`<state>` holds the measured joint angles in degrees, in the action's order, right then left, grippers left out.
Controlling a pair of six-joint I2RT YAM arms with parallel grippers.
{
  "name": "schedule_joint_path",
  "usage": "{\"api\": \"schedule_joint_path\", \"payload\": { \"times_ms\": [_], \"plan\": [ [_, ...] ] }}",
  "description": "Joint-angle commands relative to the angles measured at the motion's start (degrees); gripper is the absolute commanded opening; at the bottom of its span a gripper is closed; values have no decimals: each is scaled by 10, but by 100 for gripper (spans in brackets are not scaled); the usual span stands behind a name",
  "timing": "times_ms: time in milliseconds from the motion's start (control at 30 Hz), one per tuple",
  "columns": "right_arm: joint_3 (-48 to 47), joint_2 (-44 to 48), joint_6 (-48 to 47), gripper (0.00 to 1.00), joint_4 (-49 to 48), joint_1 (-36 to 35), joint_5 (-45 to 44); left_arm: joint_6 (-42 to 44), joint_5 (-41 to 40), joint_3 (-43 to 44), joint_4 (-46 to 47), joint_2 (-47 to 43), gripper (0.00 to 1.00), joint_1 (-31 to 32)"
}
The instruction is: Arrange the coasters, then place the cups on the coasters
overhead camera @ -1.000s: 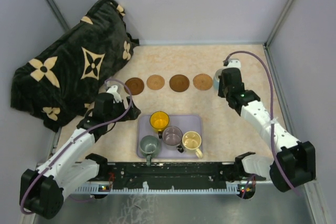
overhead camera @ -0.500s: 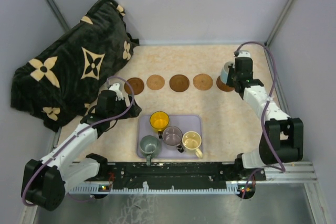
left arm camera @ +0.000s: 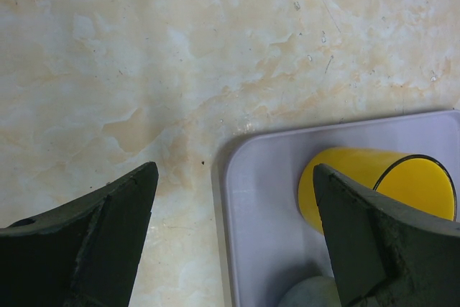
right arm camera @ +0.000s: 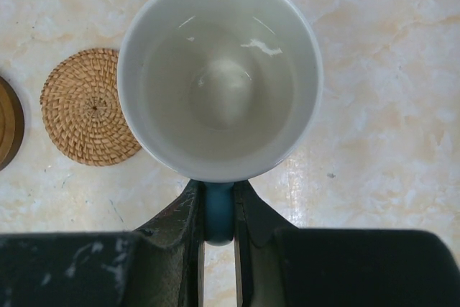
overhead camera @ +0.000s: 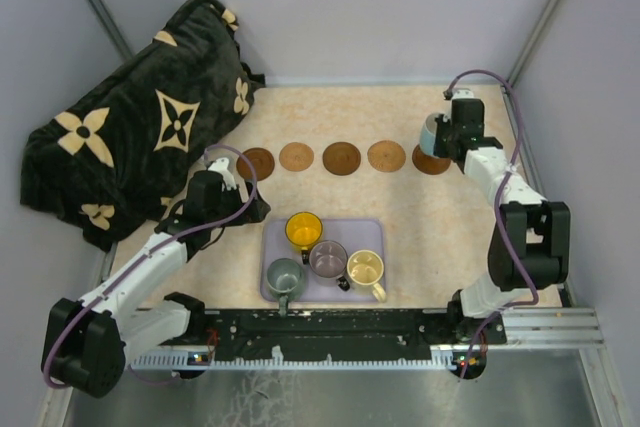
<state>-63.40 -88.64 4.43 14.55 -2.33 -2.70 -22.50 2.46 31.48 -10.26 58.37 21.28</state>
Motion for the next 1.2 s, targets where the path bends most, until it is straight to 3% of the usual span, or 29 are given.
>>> {"api": "schedule_joint_path", "payload": {
  "times_ms": [0,1167],
  "plan": [
    [-61,1,-31,0,-30,4,10,-2,-5,18,14,-2,95,2],
    [-46,-32,-40,0,-21,4,-15,-5,-5,13,10,-5,95,2]
  ]
}}
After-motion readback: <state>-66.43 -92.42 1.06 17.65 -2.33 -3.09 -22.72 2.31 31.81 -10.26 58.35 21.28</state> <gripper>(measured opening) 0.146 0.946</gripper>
